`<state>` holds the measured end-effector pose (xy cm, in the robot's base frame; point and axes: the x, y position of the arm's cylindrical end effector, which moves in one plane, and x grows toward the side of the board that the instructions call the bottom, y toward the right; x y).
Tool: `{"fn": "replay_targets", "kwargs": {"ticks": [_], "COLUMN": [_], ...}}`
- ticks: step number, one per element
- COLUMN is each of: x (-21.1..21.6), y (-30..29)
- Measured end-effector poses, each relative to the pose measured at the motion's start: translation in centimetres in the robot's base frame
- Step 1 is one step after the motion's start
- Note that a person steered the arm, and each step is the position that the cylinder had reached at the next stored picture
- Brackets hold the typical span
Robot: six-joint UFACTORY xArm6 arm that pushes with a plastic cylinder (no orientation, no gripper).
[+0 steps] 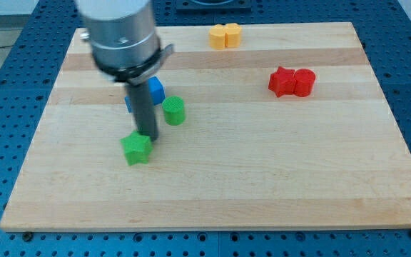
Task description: Separate the green star from the green circle and push the star towards the left
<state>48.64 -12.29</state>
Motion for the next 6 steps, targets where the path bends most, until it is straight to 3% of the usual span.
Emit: {"fn": "replay_targets", "kwargs": {"ticks": [2, 4, 6], "x": [5.0, 5.8, 8.9], "y": [-2.8, 1.2, -2.0]}}
